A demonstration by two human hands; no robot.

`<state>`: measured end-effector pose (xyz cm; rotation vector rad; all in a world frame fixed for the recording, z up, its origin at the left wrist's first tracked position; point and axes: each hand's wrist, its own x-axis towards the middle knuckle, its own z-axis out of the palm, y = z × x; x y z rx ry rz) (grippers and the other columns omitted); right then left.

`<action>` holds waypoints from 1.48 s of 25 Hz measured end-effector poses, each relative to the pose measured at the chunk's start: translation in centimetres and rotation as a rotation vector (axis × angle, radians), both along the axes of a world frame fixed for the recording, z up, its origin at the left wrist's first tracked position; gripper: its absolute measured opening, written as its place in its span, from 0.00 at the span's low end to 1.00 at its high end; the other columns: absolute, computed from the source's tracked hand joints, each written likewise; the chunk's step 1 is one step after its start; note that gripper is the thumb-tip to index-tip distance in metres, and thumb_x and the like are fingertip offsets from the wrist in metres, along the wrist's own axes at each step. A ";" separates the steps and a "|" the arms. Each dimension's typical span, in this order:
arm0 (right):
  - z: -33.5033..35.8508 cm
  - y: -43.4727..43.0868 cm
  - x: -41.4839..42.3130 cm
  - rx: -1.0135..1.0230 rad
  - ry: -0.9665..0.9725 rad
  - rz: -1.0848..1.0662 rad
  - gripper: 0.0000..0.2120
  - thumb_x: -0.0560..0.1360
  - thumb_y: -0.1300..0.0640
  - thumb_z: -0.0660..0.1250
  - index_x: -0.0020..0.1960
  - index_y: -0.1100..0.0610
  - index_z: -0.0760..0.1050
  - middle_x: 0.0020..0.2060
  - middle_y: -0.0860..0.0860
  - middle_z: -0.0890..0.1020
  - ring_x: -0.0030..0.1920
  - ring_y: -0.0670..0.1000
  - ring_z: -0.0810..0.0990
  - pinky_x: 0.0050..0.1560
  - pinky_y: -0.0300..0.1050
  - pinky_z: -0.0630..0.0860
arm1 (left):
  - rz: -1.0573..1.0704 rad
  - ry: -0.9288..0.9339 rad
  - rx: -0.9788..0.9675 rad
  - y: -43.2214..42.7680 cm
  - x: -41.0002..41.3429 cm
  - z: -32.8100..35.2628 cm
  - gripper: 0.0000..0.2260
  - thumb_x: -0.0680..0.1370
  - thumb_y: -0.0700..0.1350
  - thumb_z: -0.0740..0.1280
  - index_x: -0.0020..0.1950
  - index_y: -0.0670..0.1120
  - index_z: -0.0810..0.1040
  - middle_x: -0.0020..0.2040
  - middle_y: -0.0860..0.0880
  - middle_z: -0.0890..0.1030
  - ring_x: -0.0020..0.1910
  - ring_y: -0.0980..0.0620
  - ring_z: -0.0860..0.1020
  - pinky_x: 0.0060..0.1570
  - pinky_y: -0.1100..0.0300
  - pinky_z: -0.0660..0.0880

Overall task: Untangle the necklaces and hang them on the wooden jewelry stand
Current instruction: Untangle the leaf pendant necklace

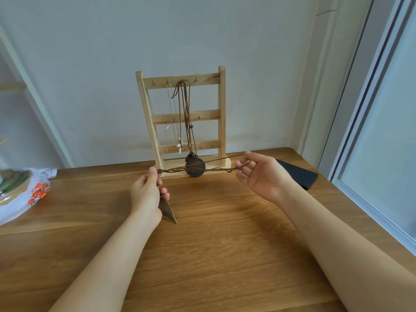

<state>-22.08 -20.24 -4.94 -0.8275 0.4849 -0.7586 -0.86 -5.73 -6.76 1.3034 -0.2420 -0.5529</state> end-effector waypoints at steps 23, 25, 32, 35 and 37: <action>0.5 0.6 0.5 -0.398 0.011 -0.153 0.07 0.80 0.67 0.65 0.49 0.58 0.79 0.48 0.55 0.83 0.49 0.52 0.82 0.50 0.45 0.77 | -0.539 -0.398 0.071 1.6 -1.2 2.0 0.03 0.80 0.44 0.69 0.50 0.45 0.82 0.40 0.46 0.85 0.42 0.52 0.81 0.38 0.63 0.75; 0.4 0.7 0.6 -0.430 0.039 -0.217 0.09 0.79 0.68 0.65 0.51 0.58 0.80 0.50 0.54 0.84 0.53 0.54 0.83 0.53 0.46 0.77 | -0.668 -0.340 0.019 1.9 -1.6 2.4 0.04 0.82 0.44 0.64 0.52 0.45 0.78 0.40 0.44 0.84 0.39 0.50 0.80 0.37 0.61 0.75; -0.4 1.8 1.6 -0.859 0.669 -0.368 0.07 0.79 0.57 0.67 0.55 0.51 0.81 0.46 0.46 0.83 0.46 0.44 0.80 0.45 0.37 0.73 | -0.870 -0.025 -0.270 2.4 -2.8 3.7 0.07 0.77 0.39 0.66 0.48 0.44 0.84 0.49 0.43 0.84 0.43 0.50 0.82 0.37 0.63 0.80; -0.3 2.7 1.7 -0.712 0.513 -0.210 0.13 0.80 0.53 0.67 0.39 0.59 0.79 0.32 0.54 0.80 0.35 0.51 0.78 0.45 0.46 0.74 | -0.855 0.010 -0.328 2.2 -3.2 3.7 0.07 0.78 0.38 0.64 0.50 0.41 0.82 0.55 0.42 0.83 0.49 0.45 0.83 0.42 0.61 0.82; -0.1 3.7 1.8 -0.589 0.360 0.125 0.18 0.81 0.49 0.64 0.43 0.63 0.80 0.37 0.60 0.82 0.40 0.57 0.82 0.48 0.50 0.78 | -0.838 0.007 -0.345 2.1 -3.3 3.6 0.08 0.79 0.38 0.64 0.53 0.40 0.81 0.59 0.43 0.83 0.53 0.43 0.84 0.46 0.59 0.83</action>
